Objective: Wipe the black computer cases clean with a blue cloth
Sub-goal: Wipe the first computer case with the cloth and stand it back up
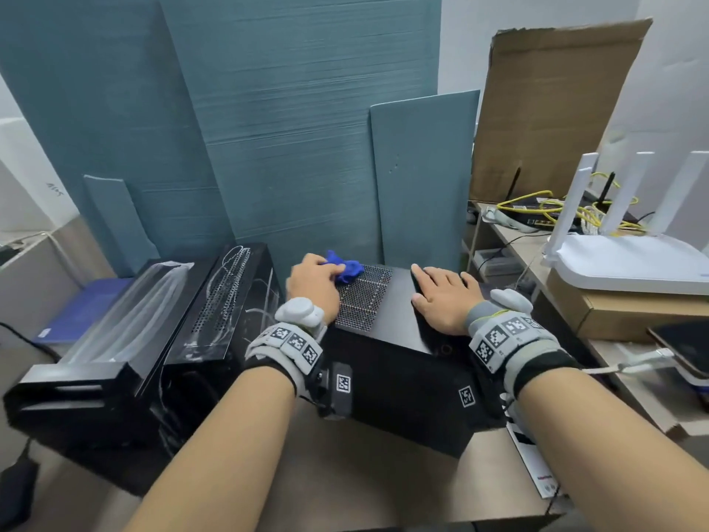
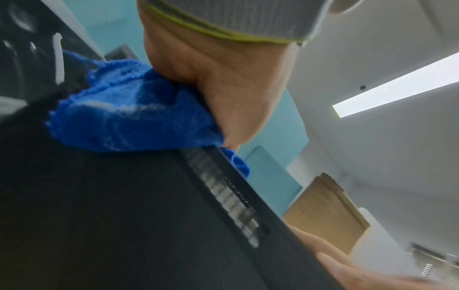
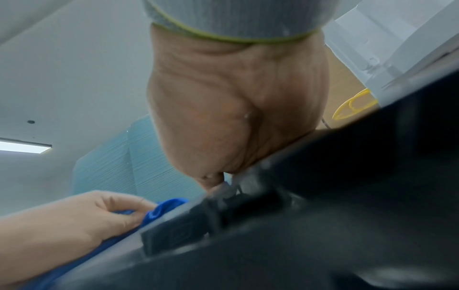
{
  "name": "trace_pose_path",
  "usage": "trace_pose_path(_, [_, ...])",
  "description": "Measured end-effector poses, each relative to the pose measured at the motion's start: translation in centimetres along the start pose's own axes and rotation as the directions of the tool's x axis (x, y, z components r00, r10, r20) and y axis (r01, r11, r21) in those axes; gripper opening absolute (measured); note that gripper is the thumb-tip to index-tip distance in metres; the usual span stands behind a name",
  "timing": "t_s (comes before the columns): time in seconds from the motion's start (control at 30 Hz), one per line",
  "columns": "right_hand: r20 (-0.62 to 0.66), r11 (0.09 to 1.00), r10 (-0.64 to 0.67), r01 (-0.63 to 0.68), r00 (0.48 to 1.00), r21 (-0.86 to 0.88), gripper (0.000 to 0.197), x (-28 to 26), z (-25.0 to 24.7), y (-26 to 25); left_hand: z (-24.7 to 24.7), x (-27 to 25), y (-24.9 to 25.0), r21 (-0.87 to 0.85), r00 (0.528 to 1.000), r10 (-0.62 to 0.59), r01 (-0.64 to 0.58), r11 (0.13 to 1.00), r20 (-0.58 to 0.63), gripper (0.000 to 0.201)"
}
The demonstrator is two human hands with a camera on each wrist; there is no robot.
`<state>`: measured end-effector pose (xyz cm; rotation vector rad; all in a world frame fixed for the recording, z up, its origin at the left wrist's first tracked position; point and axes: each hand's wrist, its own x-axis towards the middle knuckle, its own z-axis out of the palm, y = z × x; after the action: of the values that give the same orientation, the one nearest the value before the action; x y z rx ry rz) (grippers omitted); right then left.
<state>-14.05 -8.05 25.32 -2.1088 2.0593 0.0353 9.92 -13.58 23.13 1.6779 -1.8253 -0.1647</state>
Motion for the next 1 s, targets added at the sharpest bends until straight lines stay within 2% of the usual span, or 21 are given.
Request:
trace_pose_path(0.07, [0.009,1.000,0.003,-0.003,1.000,-0.005,0.062,0.2,0.2,0.0,-0.4,0.1,0.0,0.044,0.998,-0.065,0.066,0.997,-0.028,0.022])
trace_pose_path(0.1, [0.009,1.000,0.007,-0.007,1.000,-0.007,0.062,0.3,0.2,0.0,-0.5,-0.2,0.7,0.043,0.998,-0.058,0.058,0.997,-0.011,0.016])
trace_pose_path(0.17, [0.008,1.000,0.017,-0.017,1.000,-0.008,0.062,0.5,0.1,0.0,-0.2,-1.6,2.7,0.022,0.995,0.058,-0.060,0.998,0.083,0.021])
trace_pose_path(0.27, [0.012,1.000,0.020,-0.020,1.000,-0.008,0.062,0.8,-0.1,0.2,0.3,-3.5,4.3,0.002,0.953,0.247,-0.251,0.968,0.176,0.020])
trace_pose_path(0.3, [0.016,1.000,0.017,-0.017,1.000,-0.007,0.062,0.7,-0.2,0.3,0.1,-3.4,3.9,0.015,0.957,0.238,-0.244,0.970,0.164,0.019])
trace_pose_path(0.4, [0.020,1.000,-0.010,0.010,1.000,-0.003,0.062,0.5,-0.1,0.4,-1.1,-2.0,1.2,0.126,0.999,0.045,-0.049,0.991,0.031,0.019])
trace_pose_path(0.53, [-0.001,1.000,-0.019,0.019,1.000,-0.016,0.062,0.0,0.1,0.0,-2.3,-0.9,-0.9,0.134,0.991,-0.126,0.130,0.982,-0.043,0.017])
trace_pose_path(0.63, [-0.017,0.999,0.001,-0.002,1.000,-0.035,0.061,-0.1,0.4,-0.6,-2.1,-2.0,1.2,0.065,0.994,-0.112,0.113,0.991,-0.015,0.021])
trace_pose_path(0.73, [-0.017,0.999,0.026,-0.026,1.000,-0.030,0.062,0.3,0.7,-2.0,-0.9,-3.9,4.4,0.007,0.995,0.037,-0.038,0.999,0.098,0.034])
trace_pose_path(0.8, [-0.028,0.999,-0.024,0.022,0.999,-0.046,0.062,0.4,1.0,-3.3,-0.7,-4.6,5.1,-0.029,0.985,0.094,-0.091,0.995,0.143,0.033])
trace_pose_path(0.87, [-0.017,0.995,-0.081,0.080,0.997,-0.055,0.061,0.4,1.2,-3.8,-1.1,-4.3,4.0,-0.049,0.986,0.066,-0.059,0.997,0.151,0.027])
trace_pose_path(1.0, [0.019,0.992,-0.111,0.112,0.994,-0.057,0.062,0.4,1.2,-3.0,-3.0,-2.2,0.0,-0.023,0.990,-0.140,0.140,0.990,-0.002,0.021])
